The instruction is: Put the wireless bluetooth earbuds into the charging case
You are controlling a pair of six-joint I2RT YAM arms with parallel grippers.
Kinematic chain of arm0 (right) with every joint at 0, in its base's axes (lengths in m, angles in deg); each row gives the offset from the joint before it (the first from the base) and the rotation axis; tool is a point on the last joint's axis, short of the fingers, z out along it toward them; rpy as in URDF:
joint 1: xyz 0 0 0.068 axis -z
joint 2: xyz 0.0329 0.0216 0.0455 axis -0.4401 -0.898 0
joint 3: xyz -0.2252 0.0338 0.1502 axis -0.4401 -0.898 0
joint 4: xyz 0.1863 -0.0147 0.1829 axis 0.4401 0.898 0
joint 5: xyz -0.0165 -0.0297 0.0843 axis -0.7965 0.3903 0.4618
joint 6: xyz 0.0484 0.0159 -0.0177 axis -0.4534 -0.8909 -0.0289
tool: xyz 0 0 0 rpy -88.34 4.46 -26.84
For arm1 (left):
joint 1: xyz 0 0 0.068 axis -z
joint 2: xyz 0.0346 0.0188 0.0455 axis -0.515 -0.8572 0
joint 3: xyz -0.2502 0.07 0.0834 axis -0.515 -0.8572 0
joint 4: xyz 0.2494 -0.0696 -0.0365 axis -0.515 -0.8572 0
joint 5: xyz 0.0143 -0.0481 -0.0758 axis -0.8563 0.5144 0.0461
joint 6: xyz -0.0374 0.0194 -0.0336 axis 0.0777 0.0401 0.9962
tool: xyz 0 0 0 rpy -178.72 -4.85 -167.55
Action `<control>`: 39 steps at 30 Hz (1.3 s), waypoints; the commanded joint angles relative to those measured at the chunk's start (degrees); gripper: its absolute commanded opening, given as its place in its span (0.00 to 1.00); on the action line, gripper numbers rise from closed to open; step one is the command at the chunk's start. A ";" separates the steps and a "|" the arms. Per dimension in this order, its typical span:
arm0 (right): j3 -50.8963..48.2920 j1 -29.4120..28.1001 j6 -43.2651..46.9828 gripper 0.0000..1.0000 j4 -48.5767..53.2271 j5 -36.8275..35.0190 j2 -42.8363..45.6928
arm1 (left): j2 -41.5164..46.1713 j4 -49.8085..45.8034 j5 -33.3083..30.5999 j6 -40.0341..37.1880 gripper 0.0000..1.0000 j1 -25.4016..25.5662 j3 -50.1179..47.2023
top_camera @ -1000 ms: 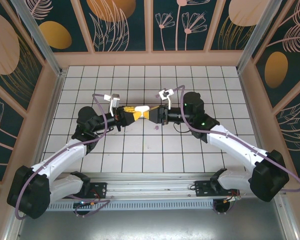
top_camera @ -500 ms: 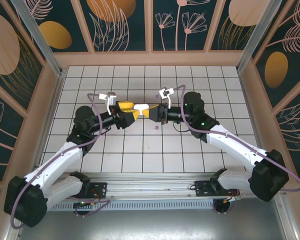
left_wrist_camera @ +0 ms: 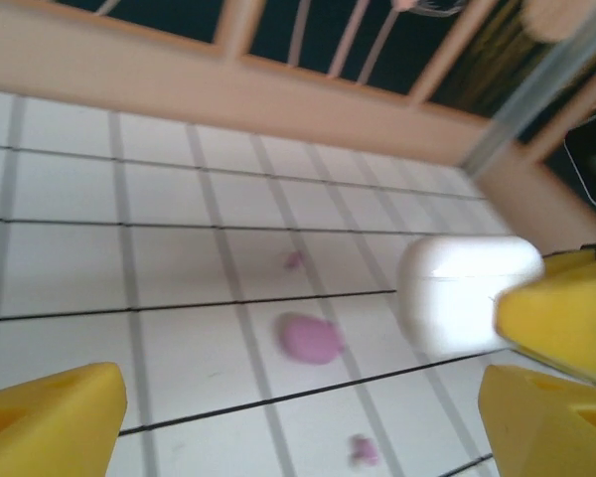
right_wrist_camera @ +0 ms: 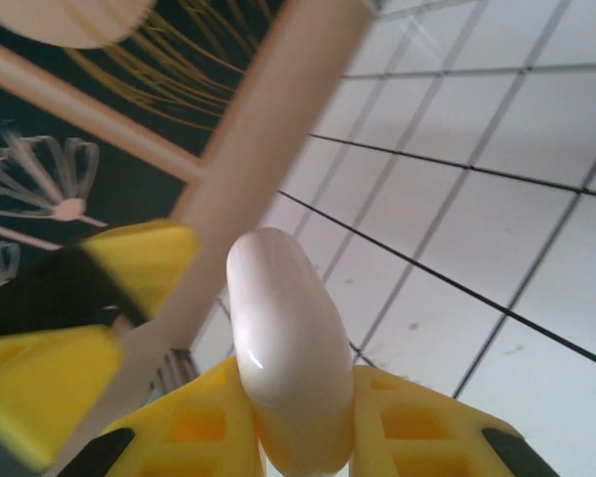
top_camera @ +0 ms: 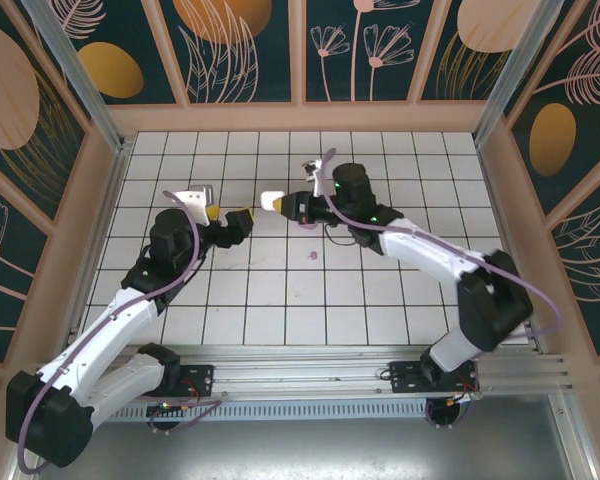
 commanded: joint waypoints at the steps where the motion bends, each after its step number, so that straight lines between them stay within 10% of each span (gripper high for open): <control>1: 5.55 -0.88 -3.53 0.10 2.15 -2.19 -8.49 | 3.29 -4.62 -11.79 -4.22 0.92 -0.34 -2.00; 11: 37.98 -4.87 -4.31 0.10 12.88 3.05 -41.34 | 8.36 -4.77 -17.98 -8.58 0.93 -0.34 -6.34; 20: 54.29 -5.16 -5.43 0.19 22.98 -0.09 -53.05 | 7.29 -4.09 -17.91 -10.97 0.93 -0.36 -6.70; 28: 58.55 -5.81 -1.21 0.54 35.88 -12.54 -49.93 | 5.14 -2.72 -16.02 -11.54 0.93 -0.39 -6.09; 39: 33.49 -5.28 -1.84 0.60 35.14 -34.08 -26.93 | -0.49 1.94 -9.93 -9.42 0.93 -0.34 -4.86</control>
